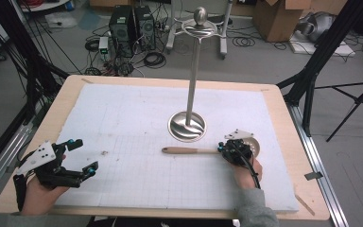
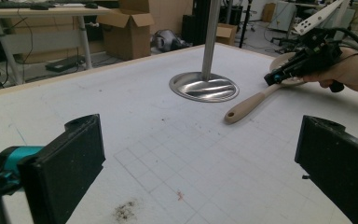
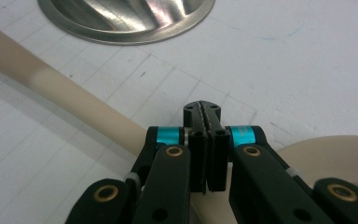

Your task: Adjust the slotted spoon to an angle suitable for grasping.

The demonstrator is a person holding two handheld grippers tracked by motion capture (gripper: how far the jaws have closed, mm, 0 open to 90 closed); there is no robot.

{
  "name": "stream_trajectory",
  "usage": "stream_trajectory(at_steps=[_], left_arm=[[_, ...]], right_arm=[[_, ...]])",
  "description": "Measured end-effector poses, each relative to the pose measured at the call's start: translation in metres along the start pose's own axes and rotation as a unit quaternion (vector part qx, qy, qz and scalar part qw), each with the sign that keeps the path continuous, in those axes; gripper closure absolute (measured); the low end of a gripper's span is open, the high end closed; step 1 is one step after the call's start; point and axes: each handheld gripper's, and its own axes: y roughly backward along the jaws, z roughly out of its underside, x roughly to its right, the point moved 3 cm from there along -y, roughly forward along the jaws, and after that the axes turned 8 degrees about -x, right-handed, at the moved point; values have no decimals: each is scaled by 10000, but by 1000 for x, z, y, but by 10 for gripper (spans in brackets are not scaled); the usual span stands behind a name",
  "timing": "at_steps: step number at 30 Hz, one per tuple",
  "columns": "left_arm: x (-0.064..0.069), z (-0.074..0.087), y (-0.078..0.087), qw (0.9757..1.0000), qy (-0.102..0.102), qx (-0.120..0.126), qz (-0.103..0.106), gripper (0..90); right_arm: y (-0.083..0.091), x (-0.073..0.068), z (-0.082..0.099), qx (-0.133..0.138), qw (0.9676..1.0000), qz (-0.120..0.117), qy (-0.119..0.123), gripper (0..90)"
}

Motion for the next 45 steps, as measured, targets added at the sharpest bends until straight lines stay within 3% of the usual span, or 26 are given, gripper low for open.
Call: stream_trajectory(at_steps=[7, 19, 29, 36, 39, 45], left_arm=[[0, 0, 1, 10000, -11, 20, 17, 18], [1, 0, -2, 10000, -27, -13, 20, 18], [2, -2, -3, 10000, -49, 0, 34, 18], [4, -2, -9, 9999, -65, -54, 80, 18], [3, -2, -10, 9999, -65, -51, 84, 18], [2, -3, -11, 9999, -67, -33, 84, 18]], right_arm=[[5, -1, 7, -39, 9999, 105, -26, 898], [27, 3, 37, 136, 9997, 0, -216, 898], [47, 7, 62, 94, 9998, 60, -186, 898], [55, 6, 69, 132, 9998, 165, -18, 898], [61, 0, 66, 354, 9994, -7, 5, 898], [68, -26, 56, 570, 9969, -411, 347, 898]])
